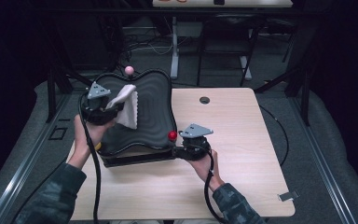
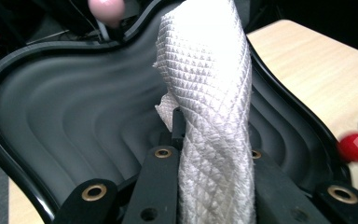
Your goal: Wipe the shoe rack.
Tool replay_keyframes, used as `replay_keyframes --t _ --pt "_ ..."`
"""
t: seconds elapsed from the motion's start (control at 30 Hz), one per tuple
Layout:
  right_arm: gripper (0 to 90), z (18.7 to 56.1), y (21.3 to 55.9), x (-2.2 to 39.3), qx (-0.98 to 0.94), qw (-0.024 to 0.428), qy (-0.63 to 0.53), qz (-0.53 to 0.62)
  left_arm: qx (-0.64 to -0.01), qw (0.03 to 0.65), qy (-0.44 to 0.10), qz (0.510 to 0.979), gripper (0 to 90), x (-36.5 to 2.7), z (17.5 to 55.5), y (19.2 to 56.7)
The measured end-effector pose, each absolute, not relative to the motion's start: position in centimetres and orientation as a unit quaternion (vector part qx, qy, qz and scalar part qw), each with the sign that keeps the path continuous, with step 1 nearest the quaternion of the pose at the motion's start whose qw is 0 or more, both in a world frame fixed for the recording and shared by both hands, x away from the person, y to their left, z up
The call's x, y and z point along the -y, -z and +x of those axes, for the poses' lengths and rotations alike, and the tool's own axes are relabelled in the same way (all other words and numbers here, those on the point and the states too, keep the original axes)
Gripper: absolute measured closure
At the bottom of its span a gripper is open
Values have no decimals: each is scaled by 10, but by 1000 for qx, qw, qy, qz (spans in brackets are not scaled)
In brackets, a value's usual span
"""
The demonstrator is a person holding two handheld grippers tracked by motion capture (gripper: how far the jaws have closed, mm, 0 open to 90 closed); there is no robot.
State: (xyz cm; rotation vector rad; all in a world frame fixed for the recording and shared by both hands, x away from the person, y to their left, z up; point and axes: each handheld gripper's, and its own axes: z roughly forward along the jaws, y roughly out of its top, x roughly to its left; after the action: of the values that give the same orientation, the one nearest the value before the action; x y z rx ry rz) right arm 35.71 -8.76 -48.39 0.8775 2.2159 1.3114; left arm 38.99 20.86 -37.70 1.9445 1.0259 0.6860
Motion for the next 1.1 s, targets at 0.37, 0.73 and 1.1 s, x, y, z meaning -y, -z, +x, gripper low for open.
replay_keyframes --t 0.37,0.73,1.1 --pt "502 382 471 74 -828 182 -466 254 -388 420 -240 784 840 -204 353 409" --pt "583 394 477 78 -839 153 -451 263 -377 428 -206 795 840 -195 334 433" --pt "601 383 481 73 -807 164 -457 335 -368 430 -184 804 840 -190 317 450"
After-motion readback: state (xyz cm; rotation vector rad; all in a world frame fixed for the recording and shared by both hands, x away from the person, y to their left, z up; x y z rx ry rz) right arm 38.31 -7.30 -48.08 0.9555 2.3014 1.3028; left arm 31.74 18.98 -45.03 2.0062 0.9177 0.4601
